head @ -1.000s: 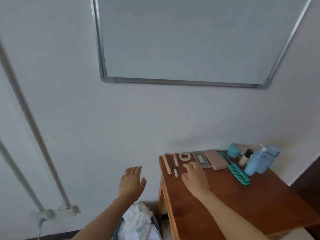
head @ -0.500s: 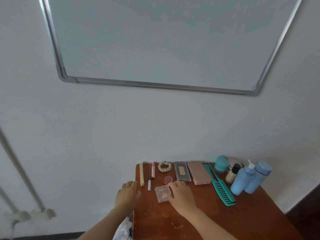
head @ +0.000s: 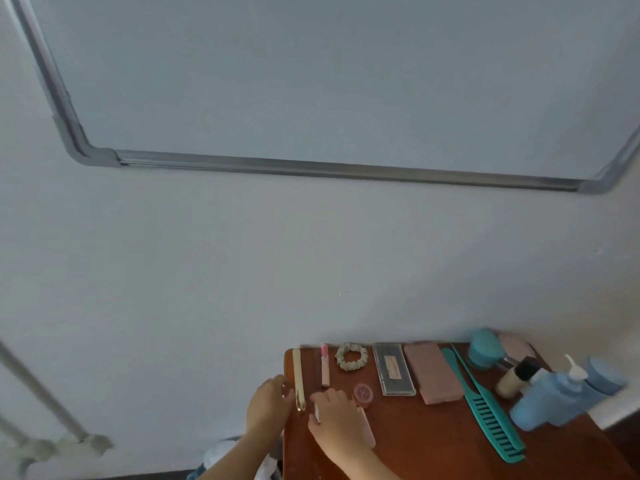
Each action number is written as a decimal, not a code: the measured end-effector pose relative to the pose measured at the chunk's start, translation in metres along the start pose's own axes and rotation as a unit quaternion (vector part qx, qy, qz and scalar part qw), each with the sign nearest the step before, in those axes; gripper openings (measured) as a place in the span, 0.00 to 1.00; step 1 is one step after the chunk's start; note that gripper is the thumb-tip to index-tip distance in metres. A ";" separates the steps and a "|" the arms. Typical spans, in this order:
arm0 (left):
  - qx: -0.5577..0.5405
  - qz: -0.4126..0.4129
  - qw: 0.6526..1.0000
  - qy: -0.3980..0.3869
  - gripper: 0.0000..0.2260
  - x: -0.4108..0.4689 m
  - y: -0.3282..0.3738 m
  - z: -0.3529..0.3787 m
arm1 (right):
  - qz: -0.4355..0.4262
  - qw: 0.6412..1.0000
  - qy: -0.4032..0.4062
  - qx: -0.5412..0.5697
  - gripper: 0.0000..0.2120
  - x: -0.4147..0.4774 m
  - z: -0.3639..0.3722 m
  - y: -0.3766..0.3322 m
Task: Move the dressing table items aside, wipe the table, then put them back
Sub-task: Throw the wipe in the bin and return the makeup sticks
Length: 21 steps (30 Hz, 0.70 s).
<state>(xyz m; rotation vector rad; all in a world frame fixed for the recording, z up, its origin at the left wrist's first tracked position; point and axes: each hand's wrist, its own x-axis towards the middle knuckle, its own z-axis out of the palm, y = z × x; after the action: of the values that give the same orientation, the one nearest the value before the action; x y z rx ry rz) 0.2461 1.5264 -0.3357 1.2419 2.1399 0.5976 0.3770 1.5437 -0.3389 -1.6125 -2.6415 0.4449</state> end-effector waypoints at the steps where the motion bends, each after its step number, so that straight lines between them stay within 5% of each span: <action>1: -0.004 -0.004 1.000 -0.001 0.04 0.008 0.002 0.000 | 0.017 1.000 0.004 -0.005 0.15 0.006 0.002 -0.003; 4: 0.001 -0.016 1.000 -0.008 0.11 0.029 0.008 0.002 | 0.044 0.998 0.046 0.005 0.15 0.020 0.002 -0.008; 16: 0.068 -0.075 0.992 -0.074 0.09 0.047 0.023 0.008 | 0.098 0.992 0.078 -0.024 0.23 0.042 0.026 -0.003; 21: 0.051 -0.090 0.992 -0.078 0.09 0.041 0.018 -0.006 | 0.111 0.990 0.070 0.054 0.09 0.035 0.005 -0.007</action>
<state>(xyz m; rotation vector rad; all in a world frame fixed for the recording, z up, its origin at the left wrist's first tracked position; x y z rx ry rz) 0.2368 1.5708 -0.3303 1.0940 2.1428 0.3078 0.3539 1.5696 -0.3467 -1.8379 -2.3071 0.4514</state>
